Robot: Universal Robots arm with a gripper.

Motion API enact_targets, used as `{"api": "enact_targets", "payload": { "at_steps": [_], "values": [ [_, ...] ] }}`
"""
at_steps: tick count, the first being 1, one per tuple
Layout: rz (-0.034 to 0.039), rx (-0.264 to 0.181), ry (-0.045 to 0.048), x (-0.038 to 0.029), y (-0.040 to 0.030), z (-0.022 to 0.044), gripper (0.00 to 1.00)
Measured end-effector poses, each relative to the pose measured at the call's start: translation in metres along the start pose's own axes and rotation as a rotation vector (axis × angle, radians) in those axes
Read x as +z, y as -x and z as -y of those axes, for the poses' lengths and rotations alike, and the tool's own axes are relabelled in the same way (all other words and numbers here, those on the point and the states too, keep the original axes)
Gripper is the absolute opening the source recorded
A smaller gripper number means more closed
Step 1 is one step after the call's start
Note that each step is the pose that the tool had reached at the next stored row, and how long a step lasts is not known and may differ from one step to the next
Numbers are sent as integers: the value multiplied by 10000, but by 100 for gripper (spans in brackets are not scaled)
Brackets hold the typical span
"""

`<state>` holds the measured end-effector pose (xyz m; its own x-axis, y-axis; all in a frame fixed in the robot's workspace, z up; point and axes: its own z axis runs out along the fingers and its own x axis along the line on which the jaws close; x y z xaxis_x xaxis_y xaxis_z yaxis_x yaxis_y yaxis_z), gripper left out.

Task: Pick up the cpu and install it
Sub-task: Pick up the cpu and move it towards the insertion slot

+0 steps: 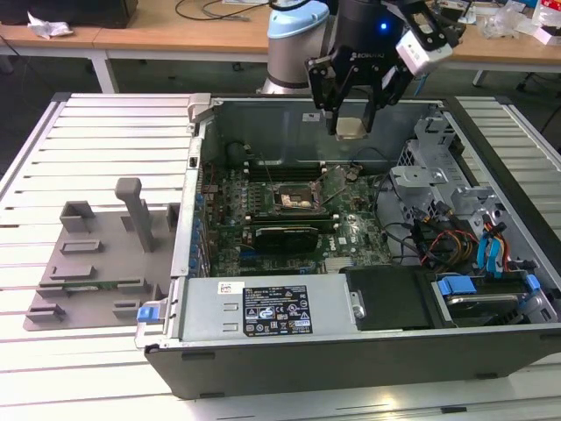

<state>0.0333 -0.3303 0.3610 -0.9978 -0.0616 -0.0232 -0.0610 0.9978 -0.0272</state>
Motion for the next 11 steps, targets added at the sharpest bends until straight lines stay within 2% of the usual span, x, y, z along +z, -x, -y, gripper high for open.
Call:
{"api": "enact_targets", "payload": {
  "at_steps": [5, 8, 11],
  "values": [
    [1, -1, -1, 13, -13, -6, 55],
    [0, 0, -2, 36, -81, -11, 55],
    [1, 0, -1, 85, -110, -14, 55]
  ]
}}
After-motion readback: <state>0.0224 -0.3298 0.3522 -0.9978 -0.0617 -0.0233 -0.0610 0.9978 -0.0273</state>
